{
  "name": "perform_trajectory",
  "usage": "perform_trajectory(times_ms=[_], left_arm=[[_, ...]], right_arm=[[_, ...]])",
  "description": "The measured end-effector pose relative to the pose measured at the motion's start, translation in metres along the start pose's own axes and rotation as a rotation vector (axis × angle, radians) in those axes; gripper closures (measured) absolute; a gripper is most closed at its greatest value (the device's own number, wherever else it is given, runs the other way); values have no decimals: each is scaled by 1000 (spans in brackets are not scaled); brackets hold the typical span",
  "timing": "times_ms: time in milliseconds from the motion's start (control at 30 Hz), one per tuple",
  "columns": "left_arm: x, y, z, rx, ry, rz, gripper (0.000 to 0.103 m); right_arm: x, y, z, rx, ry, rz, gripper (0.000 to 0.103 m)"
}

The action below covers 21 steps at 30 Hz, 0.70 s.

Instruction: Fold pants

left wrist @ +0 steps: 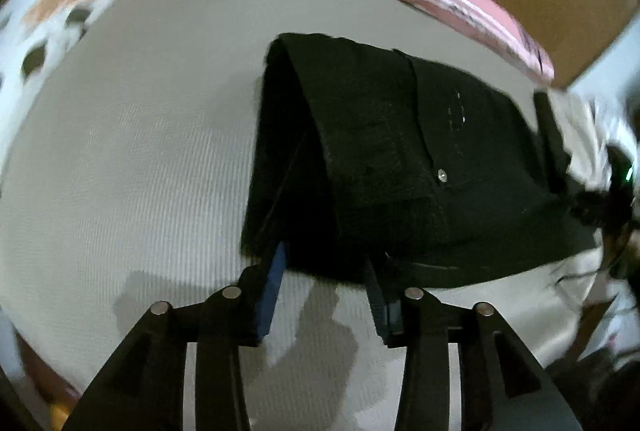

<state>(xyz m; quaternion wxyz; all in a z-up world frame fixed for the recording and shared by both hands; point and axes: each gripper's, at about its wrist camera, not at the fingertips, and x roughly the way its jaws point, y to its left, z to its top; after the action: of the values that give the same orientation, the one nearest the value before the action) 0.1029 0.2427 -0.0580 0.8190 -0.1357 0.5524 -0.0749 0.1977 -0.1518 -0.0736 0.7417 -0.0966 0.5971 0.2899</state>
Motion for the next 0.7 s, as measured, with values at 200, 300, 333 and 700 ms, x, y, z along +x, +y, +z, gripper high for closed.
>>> perform_trajectory(times_ms=[200,300,333,700], left_arm=[[-1,1,-15,-221,-9,-191,62],[8,0,-11,-307,-15,-248,62],[10,1,-9,-356,-23,-267,62],[6,6,8,-466,-120,-242,83]], right_arm=[[1,-10,2,16,-11,8,97],[0,-11,4,19,-15,16,97],[0,-11,4,17,-17,15,97],[-9,-8,-4,17,-56,-15,97]])
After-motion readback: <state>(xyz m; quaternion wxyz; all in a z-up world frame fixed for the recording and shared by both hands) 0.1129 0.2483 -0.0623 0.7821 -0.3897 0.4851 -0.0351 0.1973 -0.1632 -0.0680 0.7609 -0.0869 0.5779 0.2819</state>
